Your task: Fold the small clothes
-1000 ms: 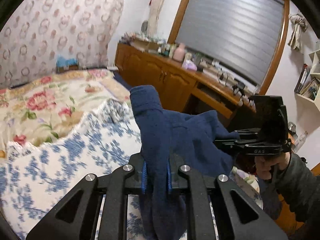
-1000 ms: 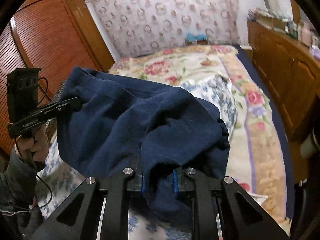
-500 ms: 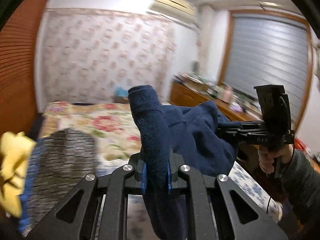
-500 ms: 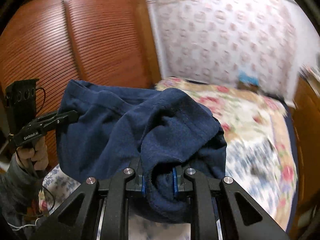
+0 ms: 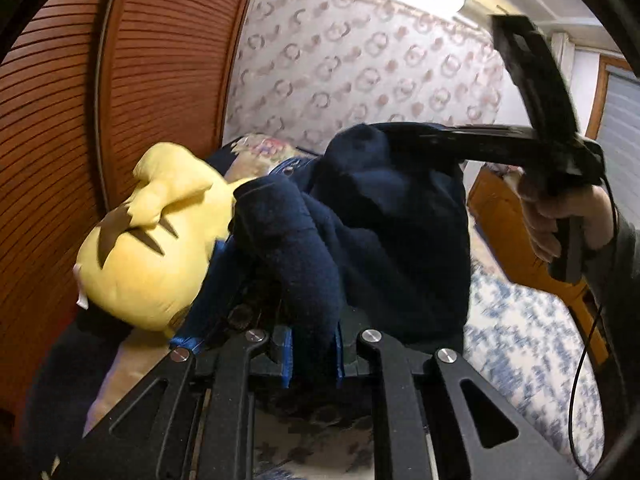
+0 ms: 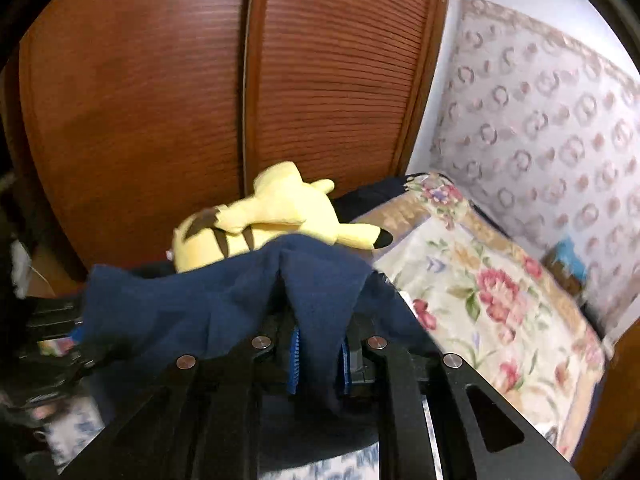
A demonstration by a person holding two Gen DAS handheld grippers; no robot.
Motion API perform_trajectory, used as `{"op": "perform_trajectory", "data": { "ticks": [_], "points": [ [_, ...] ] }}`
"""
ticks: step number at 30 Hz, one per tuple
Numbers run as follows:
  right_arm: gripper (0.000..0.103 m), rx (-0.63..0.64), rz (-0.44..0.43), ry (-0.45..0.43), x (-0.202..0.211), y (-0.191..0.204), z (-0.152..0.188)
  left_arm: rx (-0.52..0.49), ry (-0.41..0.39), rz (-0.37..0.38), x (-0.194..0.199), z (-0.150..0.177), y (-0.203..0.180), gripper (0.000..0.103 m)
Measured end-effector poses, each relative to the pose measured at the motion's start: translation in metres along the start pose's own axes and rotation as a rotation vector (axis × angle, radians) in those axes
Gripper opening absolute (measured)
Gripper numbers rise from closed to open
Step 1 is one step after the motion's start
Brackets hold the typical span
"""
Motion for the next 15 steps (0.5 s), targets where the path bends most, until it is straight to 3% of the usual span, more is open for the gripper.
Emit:
{"op": "perform_trajectory", "data": {
  "ticks": [4,6,9,10,12,15],
  "points": [
    [0.017,-0.084,0.052,0.022,-0.029,-0.010,0.006,-0.045,0.000,-0.026,0.002,0.004,0.001,0.022],
    [0.027,-0.128,0.073,0.015,-0.027,-0.019,0.003,-0.060,-0.004,-0.024,0.009,0.003,0.008,0.032],
    [0.044,-0.172,0.139,0.000,-0.009,-0.025,0.005,-0.077,-0.030,-0.014,0.022,-0.003,0.009,0.045],
    [0.047,-0.189,0.152,-0.013,0.010,-0.011,0.011,-0.085,-0.037,-0.006,0.026,-0.004,0.007,0.047],
    [0.049,-0.208,0.169,-0.037,0.032,0.002,0.019,-0.100,-0.047,0.007,0.035,-0.006,0.004,0.068],
    [0.049,-0.238,0.209,-0.076,0.071,0.013,0.042,-0.139,-0.094,0.018,0.051,-0.010,-0.007,0.079]
  ]
}}
Point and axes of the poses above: each gripper's, at about its wrist camera, not at the fingertips, and x roughly against the way its jaws point, y to its left, z to its underside, the point moved 1 cm from there along -x, roughly the way its jaws point, and after that the axes turned 4 degrees about -y, right-handed, at the moved point
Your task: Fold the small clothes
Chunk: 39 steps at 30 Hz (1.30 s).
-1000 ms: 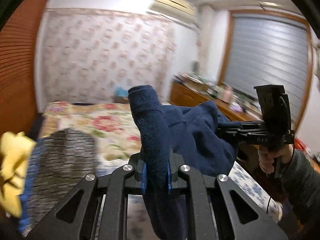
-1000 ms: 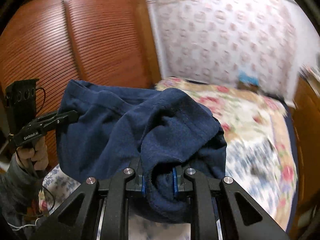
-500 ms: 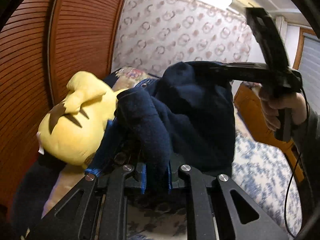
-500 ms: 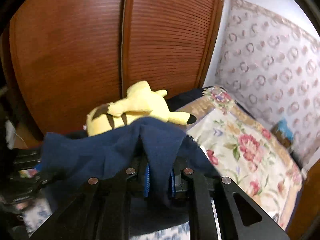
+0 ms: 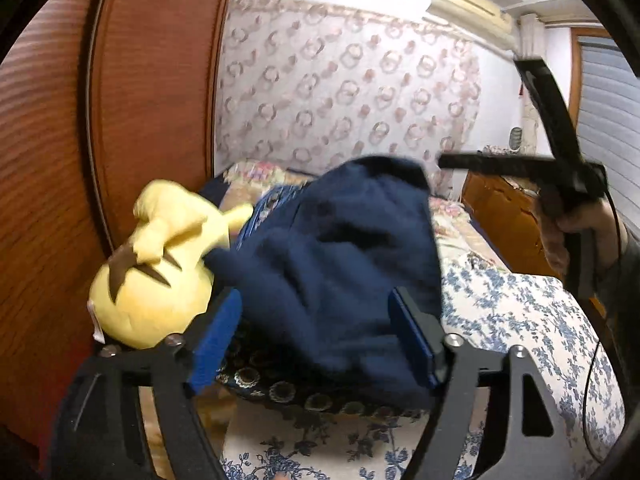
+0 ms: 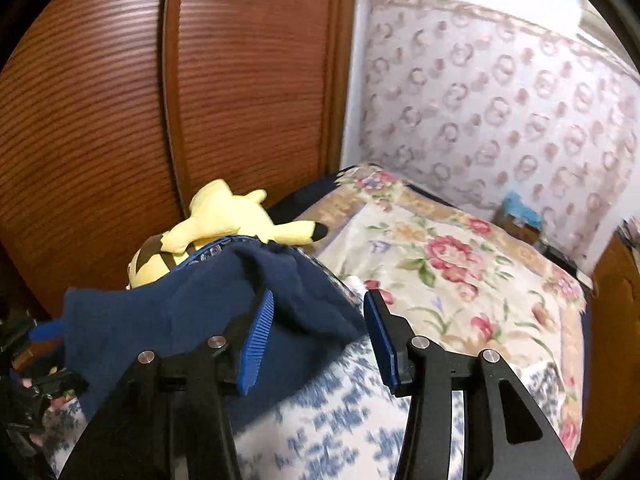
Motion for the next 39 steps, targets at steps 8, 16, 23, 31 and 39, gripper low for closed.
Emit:
{"op": "perform_trajectory", "data": {
  "ticks": [8,16,23,31,39],
  "points": [
    [0.050,-0.074,0.081,-0.047,0.092,0.016,0.080,-0.073,-0.037,0.060,0.026,-0.007,-0.048,0.082],
    [0.076,-0.173,0.148,-0.065,0.172,0.027,0.130,-0.099,-0.039,0.123,0.039,-0.006,-0.093,0.082],
    [0.076,-0.258,0.261,-0.141,0.239,0.044,0.143,-0.162,-0.065,0.165,0.056,-0.014,-0.132,0.082],
    [0.076,-0.275,0.339,-0.225,0.293,0.080,0.140,-0.167,-0.090,0.192,0.072,-0.017,-0.162,0.082],
    [0.076,-0.299,0.356,-0.244,0.287,0.086,0.149,-0.179,-0.084,0.175,0.069,-0.015,-0.168,0.082]
  ]
}}
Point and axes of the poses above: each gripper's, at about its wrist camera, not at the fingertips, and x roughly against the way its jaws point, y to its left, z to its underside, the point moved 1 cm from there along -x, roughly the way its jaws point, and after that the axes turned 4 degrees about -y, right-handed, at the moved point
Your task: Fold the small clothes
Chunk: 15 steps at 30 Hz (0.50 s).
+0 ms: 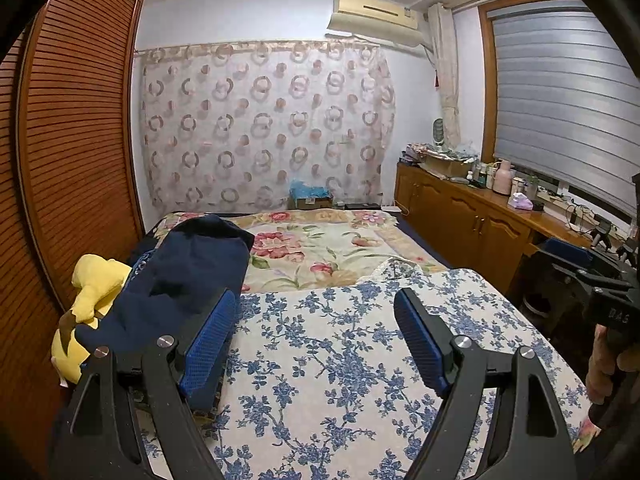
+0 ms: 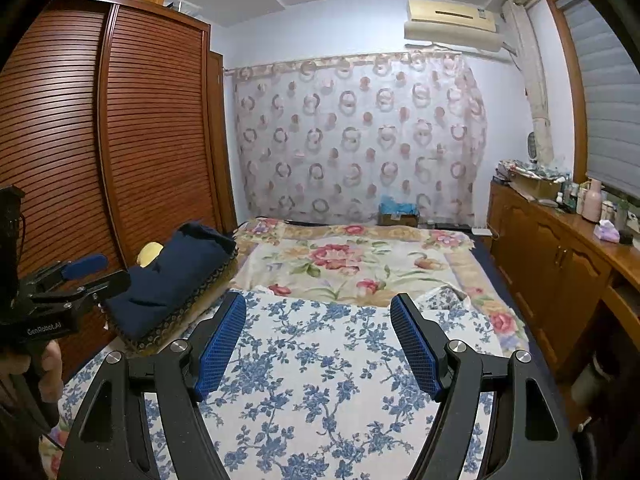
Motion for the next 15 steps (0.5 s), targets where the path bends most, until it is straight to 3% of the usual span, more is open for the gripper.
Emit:
{"op": "perform_trajectory", "data": {
  "ticks": [15],
  "points": [
    [0.076,-0.007,0.005,0.001,-0.002,-0.023,0.010,-0.002,-0.001,-0.012,-0.001,0.000,0.003,0.082]
  ]
}}
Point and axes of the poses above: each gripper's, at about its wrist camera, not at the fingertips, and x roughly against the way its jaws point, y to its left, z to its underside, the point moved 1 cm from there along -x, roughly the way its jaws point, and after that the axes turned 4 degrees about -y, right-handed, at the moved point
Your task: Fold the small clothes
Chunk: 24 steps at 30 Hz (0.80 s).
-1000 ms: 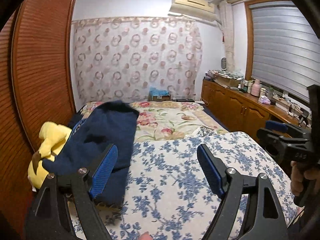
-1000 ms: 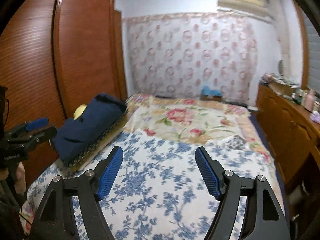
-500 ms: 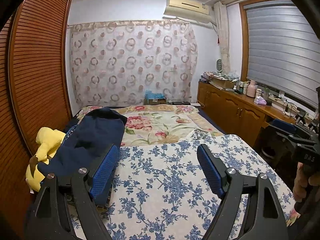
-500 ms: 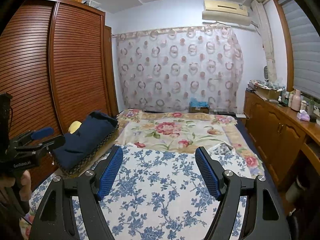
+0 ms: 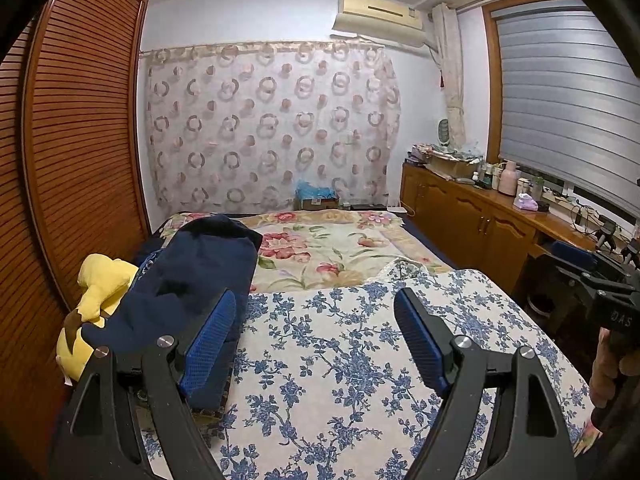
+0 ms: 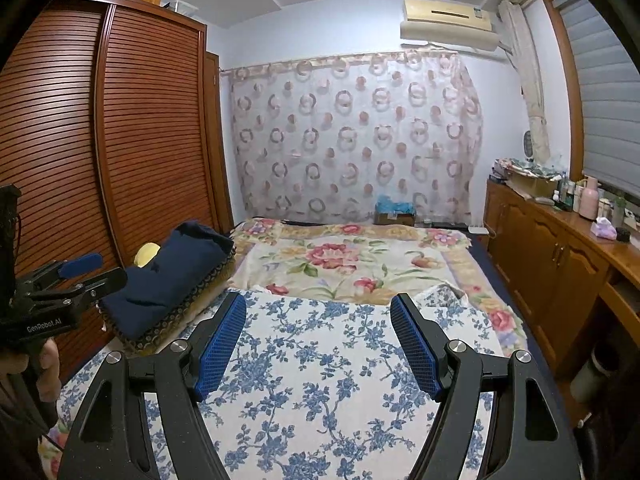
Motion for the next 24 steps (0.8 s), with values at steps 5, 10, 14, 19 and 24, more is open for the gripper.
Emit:
{"op": "perform_trajectory", "data": {
  "ticks": [5,10,14,19,24],
  "points": [
    [0.076,0.002,0.001,0.000,0.003,-0.006,0.000,0.001,0.000,0.000,0.000,0.000,0.001,0.082],
    [0.076,0.006,-0.002,-0.001,0.006,-0.013,0.000,0.001,-0.001,0.001,0.000,0.000,0.002,0.082],
    [0.076,0.007,-0.002,-0.002,0.008,-0.016,-0.001,-0.001,-0.001,-0.001,-0.001,0.000,0.002,0.082],
    [0.076,0.006,-0.003,0.000,0.011,-0.020,-0.003,0.001,-0.002,-0.001,0.000,0.001,0.002,0.082],
    [0.076,0.006,-0.005,0.000,0.012,-0.021,-0.003,0.001,-0.003,-0.002,-0.001,0.000,0.003,0.082]
  ]
}}
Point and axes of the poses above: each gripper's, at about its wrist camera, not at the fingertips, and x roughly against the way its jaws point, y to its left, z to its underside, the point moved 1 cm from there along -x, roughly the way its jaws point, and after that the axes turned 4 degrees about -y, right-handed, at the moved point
